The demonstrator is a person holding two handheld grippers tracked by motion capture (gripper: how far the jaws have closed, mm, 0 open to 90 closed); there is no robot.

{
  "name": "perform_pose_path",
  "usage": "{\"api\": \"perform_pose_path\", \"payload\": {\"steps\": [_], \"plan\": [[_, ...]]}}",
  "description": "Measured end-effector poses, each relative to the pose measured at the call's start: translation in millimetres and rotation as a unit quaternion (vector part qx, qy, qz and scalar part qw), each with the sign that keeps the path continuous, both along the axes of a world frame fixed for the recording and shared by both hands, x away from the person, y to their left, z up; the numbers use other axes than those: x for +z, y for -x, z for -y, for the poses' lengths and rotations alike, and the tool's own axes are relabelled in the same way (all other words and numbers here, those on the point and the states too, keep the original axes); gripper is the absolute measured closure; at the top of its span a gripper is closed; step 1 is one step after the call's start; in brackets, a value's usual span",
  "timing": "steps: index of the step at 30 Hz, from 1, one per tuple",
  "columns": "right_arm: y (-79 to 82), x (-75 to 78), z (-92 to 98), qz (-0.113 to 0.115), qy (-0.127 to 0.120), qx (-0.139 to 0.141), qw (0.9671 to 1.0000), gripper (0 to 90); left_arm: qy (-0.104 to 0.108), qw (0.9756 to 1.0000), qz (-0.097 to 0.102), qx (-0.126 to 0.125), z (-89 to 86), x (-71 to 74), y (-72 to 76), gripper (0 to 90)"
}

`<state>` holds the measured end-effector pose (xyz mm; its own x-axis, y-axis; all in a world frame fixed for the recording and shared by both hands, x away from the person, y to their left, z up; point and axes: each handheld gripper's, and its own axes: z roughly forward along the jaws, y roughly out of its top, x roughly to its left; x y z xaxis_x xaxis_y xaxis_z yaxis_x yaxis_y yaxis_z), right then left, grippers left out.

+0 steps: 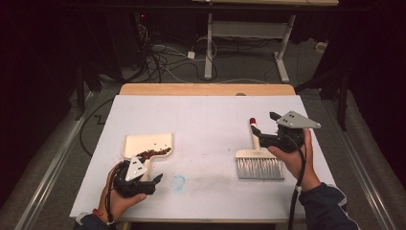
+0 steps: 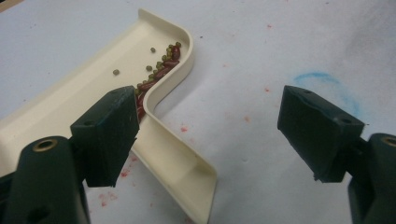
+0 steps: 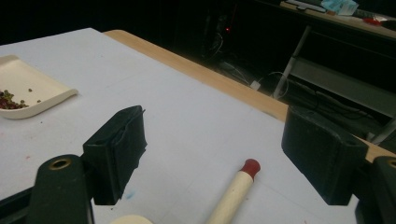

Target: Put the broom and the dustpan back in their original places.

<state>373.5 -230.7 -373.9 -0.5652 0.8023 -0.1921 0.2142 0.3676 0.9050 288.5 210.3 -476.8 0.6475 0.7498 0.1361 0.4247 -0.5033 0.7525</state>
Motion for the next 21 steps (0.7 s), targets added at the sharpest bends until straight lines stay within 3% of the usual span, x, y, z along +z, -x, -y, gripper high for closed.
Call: {"api": "perform_pose_path", "payload": {"steps": [9, 12, 21], "plan": [[12.3, 0.6, 4.1, 0.007, 0.007, 0.005, 0.9999, 22.1, -0.004, 1.0000, 0.002, 0.000, 0.2, 0.2, 0.1, 20.5], [17.5, 0.4, 5.5, 0.020, 0.007, 0.007, 0.9998, 22.7, -0.006, 1.0000, 0.001, -0.001, 0.6, 0.0, 0.0, 20.5], [27.6, -3.2, 9.5, 0.018, 0.016, 0.013, 0.9996, 22.6, -0.006, 1.0000, 0.001, -0.003, 1.6, -0.6, 0.1, 20.5]]}}
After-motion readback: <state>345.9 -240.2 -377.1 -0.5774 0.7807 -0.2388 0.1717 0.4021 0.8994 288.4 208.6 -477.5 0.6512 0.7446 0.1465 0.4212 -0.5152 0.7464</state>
